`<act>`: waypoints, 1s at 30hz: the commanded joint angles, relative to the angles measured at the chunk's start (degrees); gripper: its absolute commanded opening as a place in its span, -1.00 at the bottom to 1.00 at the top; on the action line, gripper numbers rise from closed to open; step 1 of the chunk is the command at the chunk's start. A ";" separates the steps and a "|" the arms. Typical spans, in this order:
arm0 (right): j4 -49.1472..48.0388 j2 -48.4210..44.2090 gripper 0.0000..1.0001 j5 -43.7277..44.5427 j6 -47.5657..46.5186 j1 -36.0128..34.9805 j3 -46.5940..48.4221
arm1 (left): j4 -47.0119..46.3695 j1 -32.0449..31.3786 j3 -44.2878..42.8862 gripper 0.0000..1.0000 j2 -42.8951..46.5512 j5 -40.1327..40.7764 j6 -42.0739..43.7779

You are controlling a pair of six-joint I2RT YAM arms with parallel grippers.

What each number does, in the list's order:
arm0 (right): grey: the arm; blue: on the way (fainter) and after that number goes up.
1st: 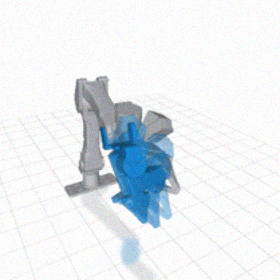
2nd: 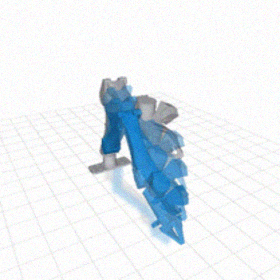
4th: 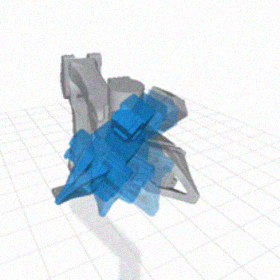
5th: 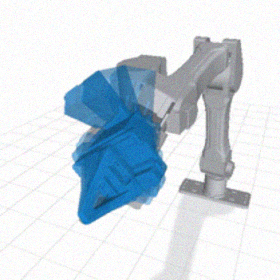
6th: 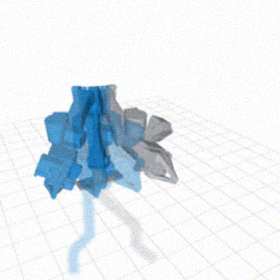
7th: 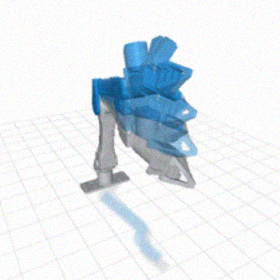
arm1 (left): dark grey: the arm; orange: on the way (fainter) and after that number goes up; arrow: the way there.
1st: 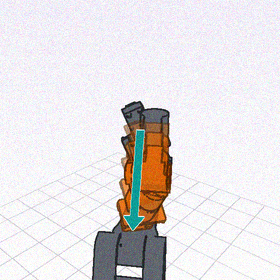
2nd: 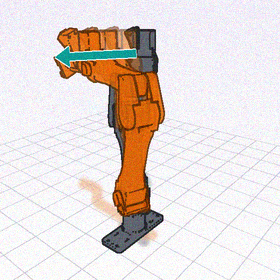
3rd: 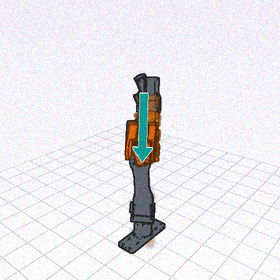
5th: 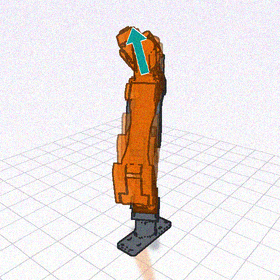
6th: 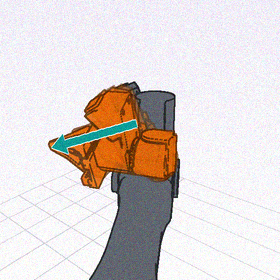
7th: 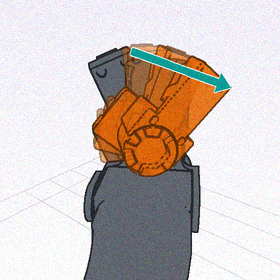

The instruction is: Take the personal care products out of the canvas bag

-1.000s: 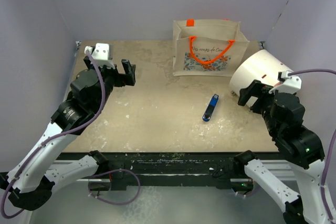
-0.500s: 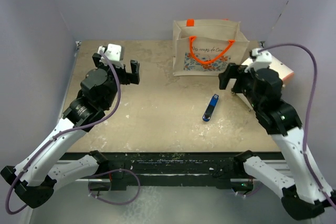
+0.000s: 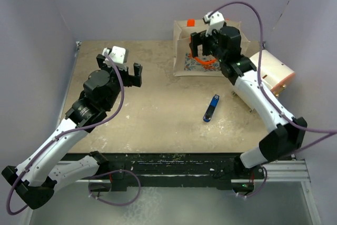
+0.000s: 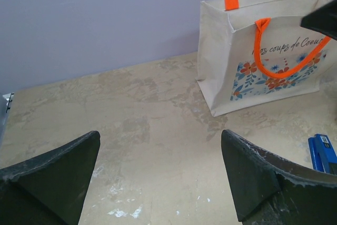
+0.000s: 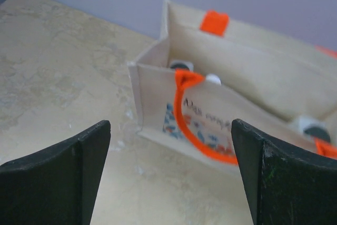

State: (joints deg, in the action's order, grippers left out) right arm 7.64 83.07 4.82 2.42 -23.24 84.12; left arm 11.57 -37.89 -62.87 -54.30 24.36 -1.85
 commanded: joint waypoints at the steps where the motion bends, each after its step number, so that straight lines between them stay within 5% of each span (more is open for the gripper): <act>1: -9.99 6.35 0.95 -15.22 -15.71 -0.09 8.18 | -3.04 0.32 0.26 0.99 0.22 -0.72 0.40; 4: -9.13 13.94 0.99 -13.28 -14.39 -0.12 15.22 | -2.90 0.32 0.27 0.99 -0.49 -0.56 0.51; 14: -9.79 29.20 0.86 5.47 10.76 -0.18 27.40 | -2.96 0.41 0.51 0.99 -1.19 0.60 0.63; 22: 5.76 43.98 0.57 10.10 12.48 -1.10 48.63 | -2.87 0.42 0.53 0.99 -1.36 0.26 0.44; 30: 8.43 45.17 0.31 13.52 9.04 -4.11 50.32 | -2.78 0.56 0.39 0.99 -1.63 -0.36 -0.06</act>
State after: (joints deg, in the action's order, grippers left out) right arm 14.79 130.04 15.66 13.02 -25.10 131.85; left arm 11.42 -37.89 -62.33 -55.94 24.40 -1.87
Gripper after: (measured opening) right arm 0.684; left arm 0.993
